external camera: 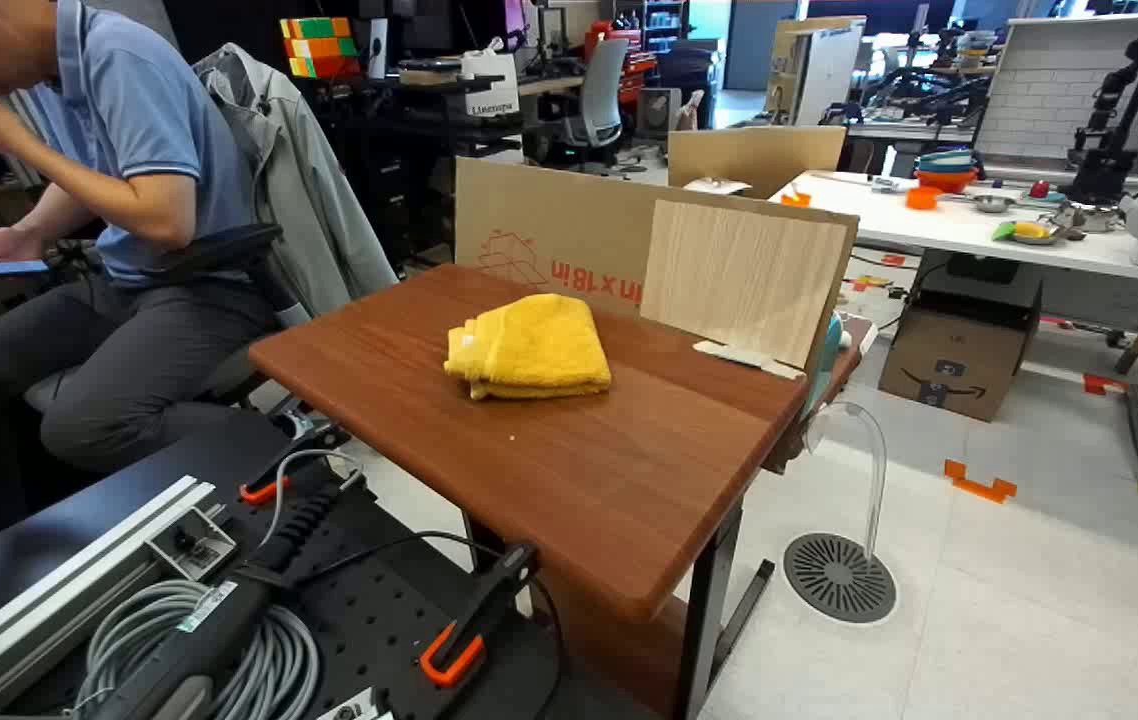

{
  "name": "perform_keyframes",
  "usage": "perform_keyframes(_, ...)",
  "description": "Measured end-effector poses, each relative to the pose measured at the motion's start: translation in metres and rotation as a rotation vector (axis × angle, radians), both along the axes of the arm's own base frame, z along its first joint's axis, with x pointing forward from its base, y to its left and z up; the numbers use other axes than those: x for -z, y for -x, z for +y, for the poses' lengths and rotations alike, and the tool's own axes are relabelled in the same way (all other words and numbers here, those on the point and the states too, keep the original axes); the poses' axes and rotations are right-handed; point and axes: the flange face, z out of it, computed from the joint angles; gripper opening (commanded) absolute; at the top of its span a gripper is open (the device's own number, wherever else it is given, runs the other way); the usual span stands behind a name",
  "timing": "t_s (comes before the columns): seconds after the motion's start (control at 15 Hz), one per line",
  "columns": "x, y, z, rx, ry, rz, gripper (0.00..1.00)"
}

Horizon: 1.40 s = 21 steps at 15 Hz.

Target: Wipe the table with the yellow cloth

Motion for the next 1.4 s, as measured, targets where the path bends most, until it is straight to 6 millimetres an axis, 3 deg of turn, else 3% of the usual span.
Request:
perform_keyframes(0.6, 0.000, 0.000, 0.001, -0.003, -0.001, 0.001, 1.00)
perform_keyframes(0.8, 0.005, -0.010, 0.018, -0.031, -0.025, 0.001, 1.00)
perform_keyframes(1.0, 0.020, -0.040, 0.056, -0.028, -0.078, 0.020, 1.00)
perform_keyframes(1.4, 0.088, -0.142, 0.141, 0.192, -0.123, 0.065, 1.00)
